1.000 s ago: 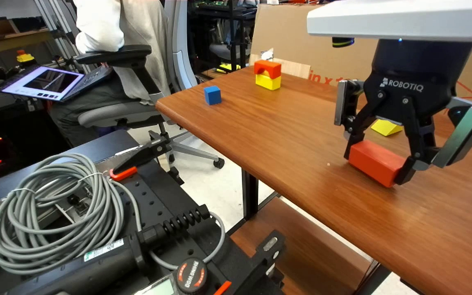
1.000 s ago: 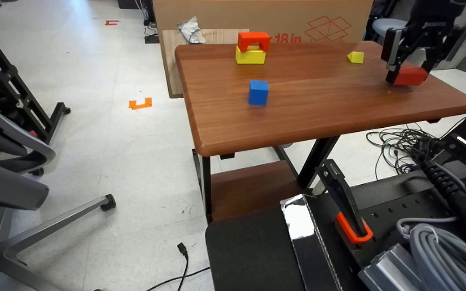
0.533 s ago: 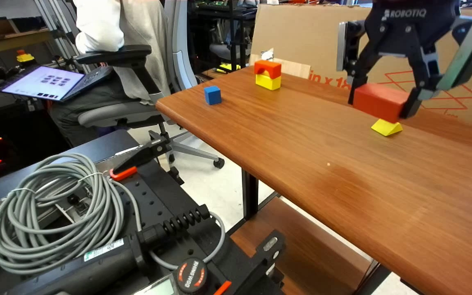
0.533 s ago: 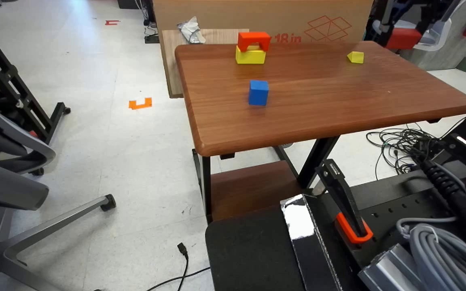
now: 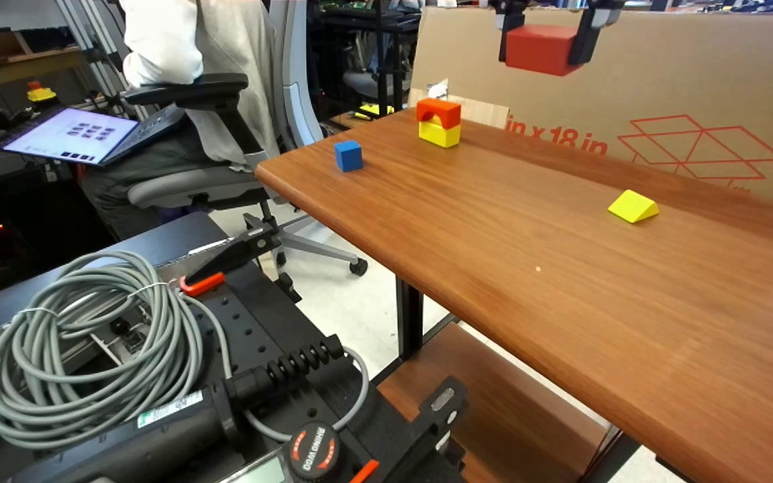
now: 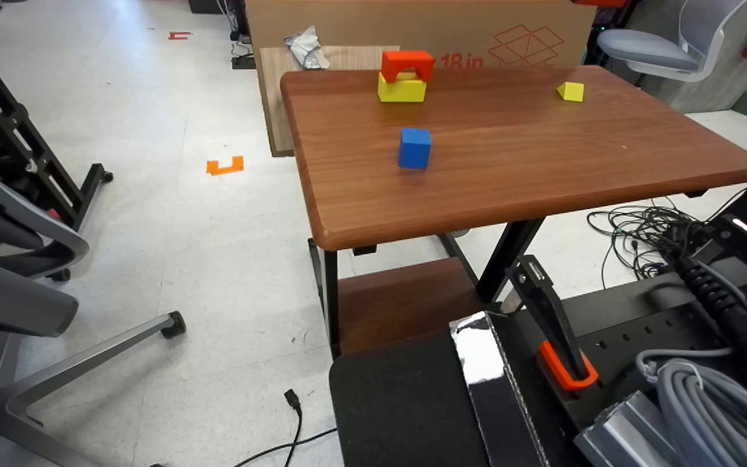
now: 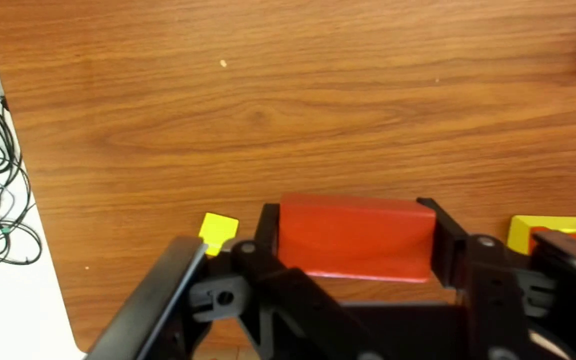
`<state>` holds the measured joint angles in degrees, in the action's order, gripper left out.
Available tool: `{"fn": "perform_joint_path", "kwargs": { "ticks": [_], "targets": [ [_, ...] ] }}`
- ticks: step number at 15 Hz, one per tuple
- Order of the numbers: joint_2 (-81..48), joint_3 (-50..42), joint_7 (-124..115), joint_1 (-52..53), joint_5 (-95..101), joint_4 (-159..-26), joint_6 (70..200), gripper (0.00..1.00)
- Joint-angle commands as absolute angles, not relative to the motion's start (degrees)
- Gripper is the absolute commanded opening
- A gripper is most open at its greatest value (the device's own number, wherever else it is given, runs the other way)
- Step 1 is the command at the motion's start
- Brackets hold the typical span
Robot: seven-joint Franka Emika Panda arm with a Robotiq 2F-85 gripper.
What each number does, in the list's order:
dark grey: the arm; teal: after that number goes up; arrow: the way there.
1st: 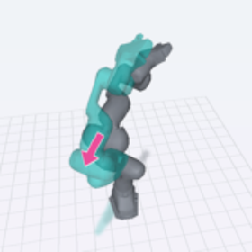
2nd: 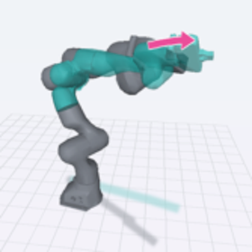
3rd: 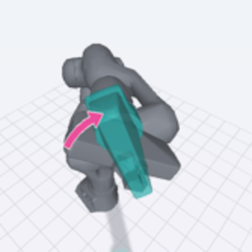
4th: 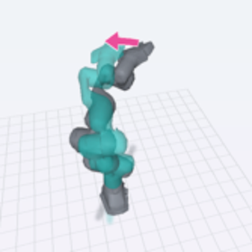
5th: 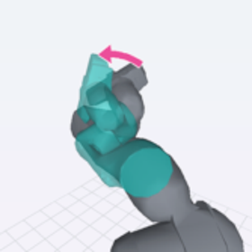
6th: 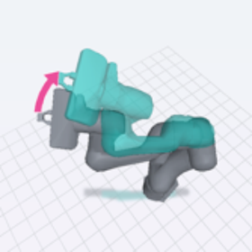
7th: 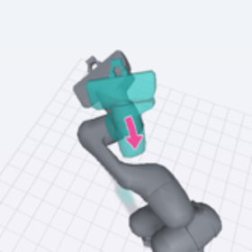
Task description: Stack the orange block on top of the other orange block
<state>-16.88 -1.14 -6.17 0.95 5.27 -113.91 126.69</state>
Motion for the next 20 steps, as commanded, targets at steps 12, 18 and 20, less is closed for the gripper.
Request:
{"fn": "perform_joint_path", "kwargs": {
  "ticks": [12, 18, 20],
  "targets": [
    [-25.4, 3.6, -7.1, 6.0, 1.1, -96.3, 111.1, 0.43],
    [-30.2, 4.1, -7.7, 9.0, 2.6, -92.4, 111.6, 0.43],
    [-31.6, 4.0, -8.0, 9.7, 2.7, -91.1, 111.4, 0.43]
  ]
}}
